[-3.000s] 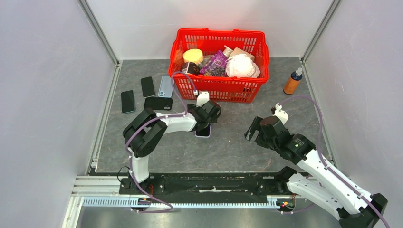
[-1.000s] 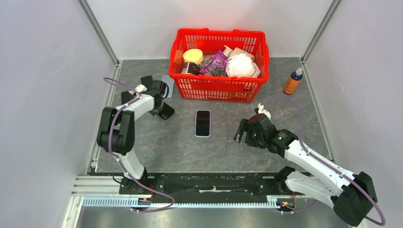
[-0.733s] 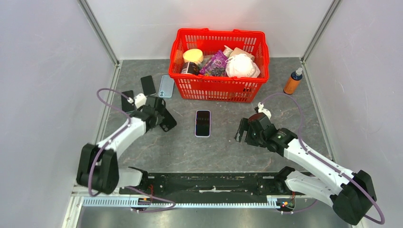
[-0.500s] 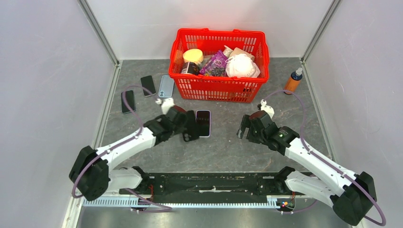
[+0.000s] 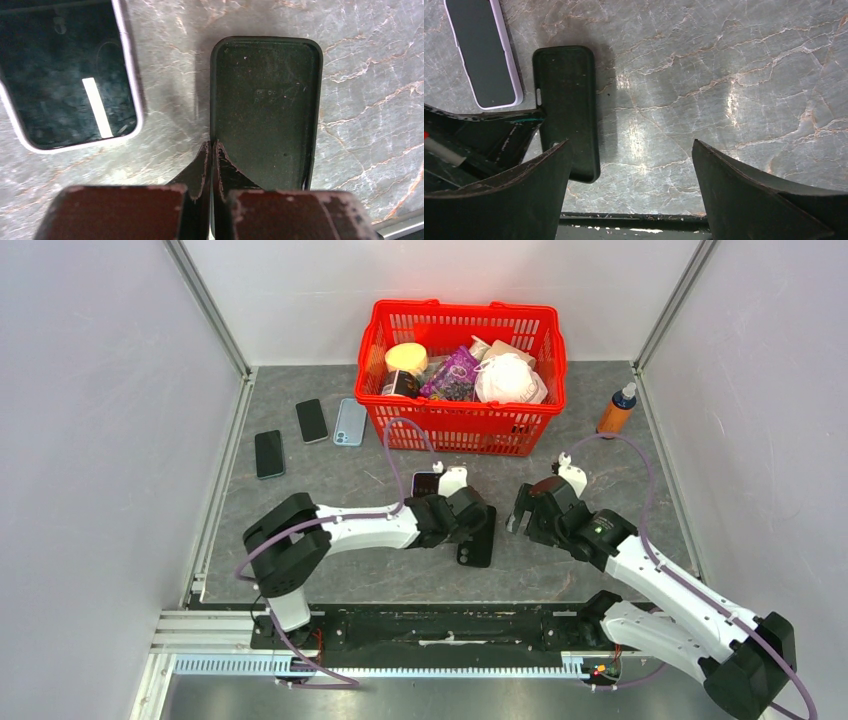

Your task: Put the phone into the phone case

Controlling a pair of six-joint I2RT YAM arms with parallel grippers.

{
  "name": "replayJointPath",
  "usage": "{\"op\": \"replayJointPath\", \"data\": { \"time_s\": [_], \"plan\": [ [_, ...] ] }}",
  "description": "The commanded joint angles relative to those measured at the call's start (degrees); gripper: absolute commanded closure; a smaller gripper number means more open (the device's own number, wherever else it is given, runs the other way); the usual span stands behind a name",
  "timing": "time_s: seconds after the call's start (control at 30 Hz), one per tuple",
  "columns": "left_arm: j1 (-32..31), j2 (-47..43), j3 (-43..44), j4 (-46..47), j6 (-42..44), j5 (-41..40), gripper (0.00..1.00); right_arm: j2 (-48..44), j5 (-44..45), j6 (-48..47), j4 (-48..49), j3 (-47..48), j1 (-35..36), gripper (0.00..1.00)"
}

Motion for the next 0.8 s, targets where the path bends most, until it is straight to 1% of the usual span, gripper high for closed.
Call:
{"op": "replayJointPath", "data": {
  "time_s": [0.0, 0.13, 0.27, 0.3, 0.37, 0.4, 0.43, 0.5, 0.57, 0.67, 0.73, 0.77],
  "plan": [
    [-1.54, 2.36, 3.33, 2.49, -4.13, -1.25, 0.98, 0.21, 1.79, 0.97, -0.44, 0.15, -0.23, 0.05],
    [-2.13, 0.71, 0.29, 4.03, -7.48, -3.14, 0.98, 0.83, 1.58, 0.71, -0.14, 0.29, -0.25, 0.05],
    [-2.59, 0.40, -0.72, 4.27, -8.39, -3.87, 0.98, 1.18, 0.78, 0.48, 0.52, 0.03, -0.24, 0.05],
    [-2.69, 0.47, -0.85, 4.27, -8.45, -3.95, 0.94, 1.20, 0.64, 0.41, 0.61, -0.02, -0.23, 0.05],
    [-2.95, 0.45, -1.31, 4.85, -8.65, -3.97, 0.80, 1.02, 0.52, 0.43, 0.68, -0.14, -0.21, 0.05],
    [-3.11, 0.45, -1.41, 4.88, -8.73, -4.05, 0.71, 0.81, 0.52, 0.45, 0.67, -0.28, -0.23, 0.05],
    [-3.18, 0.31, -1.51, 5.19, -8.53, -4.06, 0.60, 0.62, 0.58, 0.46, 0.65, -0.35, -0.23, 0.04],
    [-3.36, -0.27, -1.70, 5.40, -8.14, -4.14, 0.44, 0.10, 0.56, 0.42, 0.61, -0.50, -0.24, 0.04],
    [-3.41, -1.44, -1.69, 5.19, -7.34, -4.18, 0.36, -0.26, 0.60, 0.23, 0.63, -0.44, -0.27, 0.03],
    [-3.15, -6.59, -1.67, 1.90, -5.84, -7.66, 0.30, -0.76, 0.74, -0.25, 0.36, 0.08, -0.23, 0.03],
    [-1.72, -12.32, -3.01, -1.26, -4.22, -10.60, 0.28, -1.10, 1.04, -0.93, 0.27, 0.69, -0.24, 0.03],
    [0.00, -15.98, -4.23, -2.50, -3.50, -11.54, 0.28, -1.07, 1.07, -1.44, 0.34, 1.10, -0.29, 0.03]
  ]
}}
